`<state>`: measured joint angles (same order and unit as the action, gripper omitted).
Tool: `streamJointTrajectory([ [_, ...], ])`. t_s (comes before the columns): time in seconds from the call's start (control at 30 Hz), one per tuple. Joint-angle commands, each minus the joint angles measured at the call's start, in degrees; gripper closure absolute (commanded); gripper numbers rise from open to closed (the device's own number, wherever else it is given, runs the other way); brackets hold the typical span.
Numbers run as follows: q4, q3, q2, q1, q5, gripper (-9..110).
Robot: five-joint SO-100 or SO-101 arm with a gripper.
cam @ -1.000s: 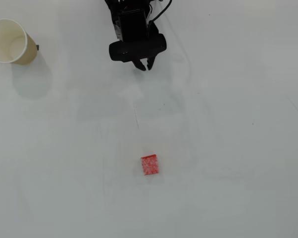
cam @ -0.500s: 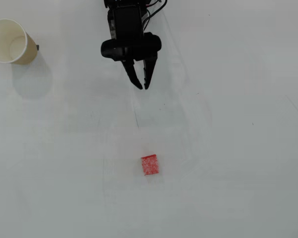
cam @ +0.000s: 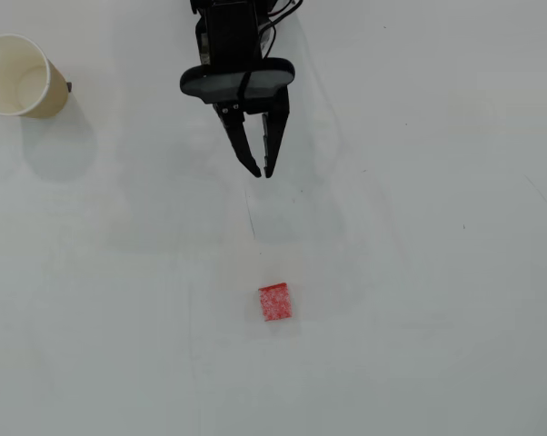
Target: Pick up the cube and drop it in the cup.
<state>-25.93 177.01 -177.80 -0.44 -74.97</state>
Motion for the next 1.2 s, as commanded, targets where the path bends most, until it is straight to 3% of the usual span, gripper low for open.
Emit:
streamJointTrajectory([
  [0.0,2.4,1.9,-2.1,0.2,0.5,99],
  [0.27,2.5,1.9,-2.1,-0.6,0.5,79],
  [0.47,2.2,1.9,-2.1,-0.4,0.5,72],
  [0.6,2.1,1.9,-2.1,-0.7,0.5,59],
  [1.17,2.4,1.9,-2.0,-1.8,-4.2,55],
])
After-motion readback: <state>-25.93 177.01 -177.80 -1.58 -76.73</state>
